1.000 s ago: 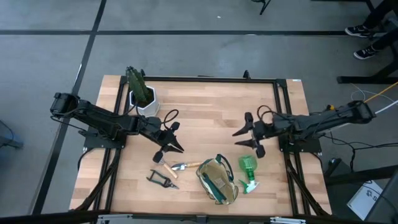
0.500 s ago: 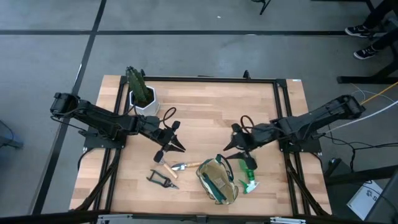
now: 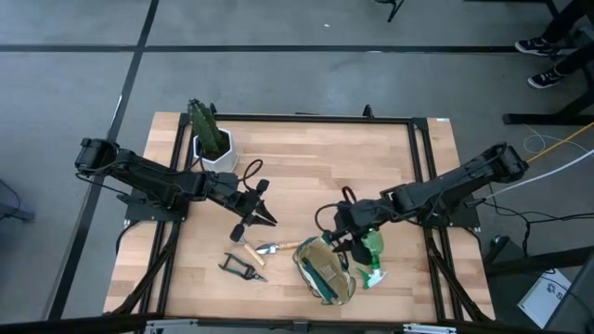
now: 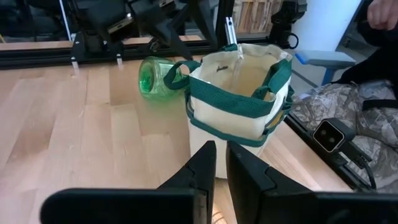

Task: Pick & Place Garden tools in Gardening bag
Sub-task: Move the gardening bag to the top right of the table

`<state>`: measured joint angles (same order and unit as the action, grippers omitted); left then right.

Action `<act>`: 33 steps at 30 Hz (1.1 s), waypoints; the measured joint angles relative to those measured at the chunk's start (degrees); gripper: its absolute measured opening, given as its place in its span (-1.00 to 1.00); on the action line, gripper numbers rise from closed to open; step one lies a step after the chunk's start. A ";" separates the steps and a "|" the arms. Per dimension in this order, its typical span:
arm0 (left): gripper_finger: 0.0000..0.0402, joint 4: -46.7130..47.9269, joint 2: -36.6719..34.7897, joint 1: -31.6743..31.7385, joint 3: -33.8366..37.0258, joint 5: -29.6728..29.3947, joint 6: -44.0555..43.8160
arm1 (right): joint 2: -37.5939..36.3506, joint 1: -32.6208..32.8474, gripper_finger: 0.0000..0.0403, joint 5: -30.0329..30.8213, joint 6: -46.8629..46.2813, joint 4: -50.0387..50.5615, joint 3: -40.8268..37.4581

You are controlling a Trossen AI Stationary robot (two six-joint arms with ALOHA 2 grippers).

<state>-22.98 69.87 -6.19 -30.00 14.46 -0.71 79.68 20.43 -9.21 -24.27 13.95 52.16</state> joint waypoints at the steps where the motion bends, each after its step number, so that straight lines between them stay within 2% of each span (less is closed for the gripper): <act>1: -0.84 0.02 0.00 0.01 0.00 -0.02 -0.02 | 0.00 0.00 -0.16 0.00 -0.29 0.99 0.00; 7: -0.84 0.04 0.00 -0.07 0.00 0.04 -0.02 | 0.81 0.52 -0.16 0.04 -0.41 2.89 0.00; 19: -0.84 0.09 0.00 -0.07 0.00 0.13 -0.04 | 4.07 0.50 -0.16 0.02 -1.55 -1.73 -0.02; 21: -0.84 0.09 0.00 -0.07 0.00 0.20 -0.04 | 3.78 -0.21 -0.16 -0.10 -4.39 -1.78 0.09; 25: -0.84 0.11 0.00 -0.07 0.00 0.27 -0.24 | 3.78 -1.60 -0.16 -2.69 -10.46 0.74 3.17; 33: -0.84 0.11 -0.02 -0.07 0.00 0.26 -0.23 | 3.76 -1.58 -0.16 -3.24 -14.49 6.48 9.80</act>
<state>-22.87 69.85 -6.26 -30.00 14.72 -0.94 83.44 18.85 -12.45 -38.76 20.42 61.96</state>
